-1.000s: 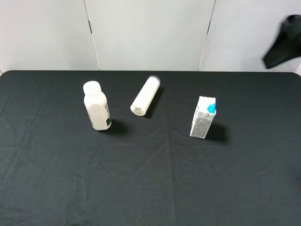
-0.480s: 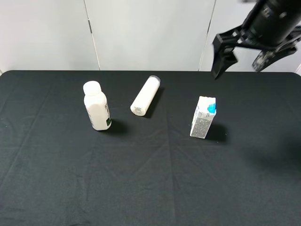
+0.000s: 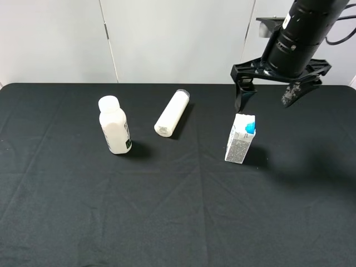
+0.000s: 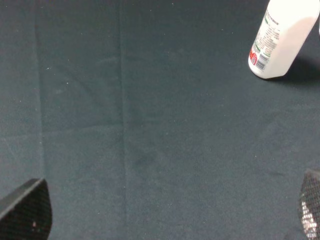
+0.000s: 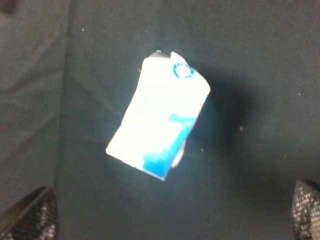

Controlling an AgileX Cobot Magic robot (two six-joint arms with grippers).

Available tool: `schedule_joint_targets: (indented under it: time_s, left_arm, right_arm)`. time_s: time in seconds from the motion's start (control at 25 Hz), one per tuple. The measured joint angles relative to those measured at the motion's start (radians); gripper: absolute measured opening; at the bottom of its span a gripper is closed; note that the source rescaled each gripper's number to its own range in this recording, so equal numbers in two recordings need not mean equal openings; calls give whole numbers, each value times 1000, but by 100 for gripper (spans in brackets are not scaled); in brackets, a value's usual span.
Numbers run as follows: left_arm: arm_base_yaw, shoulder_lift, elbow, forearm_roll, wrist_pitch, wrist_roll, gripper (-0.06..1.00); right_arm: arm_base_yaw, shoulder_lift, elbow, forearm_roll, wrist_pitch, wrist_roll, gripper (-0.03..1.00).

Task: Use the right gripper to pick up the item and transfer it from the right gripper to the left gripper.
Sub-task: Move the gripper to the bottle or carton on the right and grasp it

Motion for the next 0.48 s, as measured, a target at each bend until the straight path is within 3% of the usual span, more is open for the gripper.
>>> schedule_joint_targets:
  time_s: [0.48]
  left_arm:
    - [0,0,0,0,0,0,97]
  right_arm:
    - [0,105,0,38,-84,37,100]
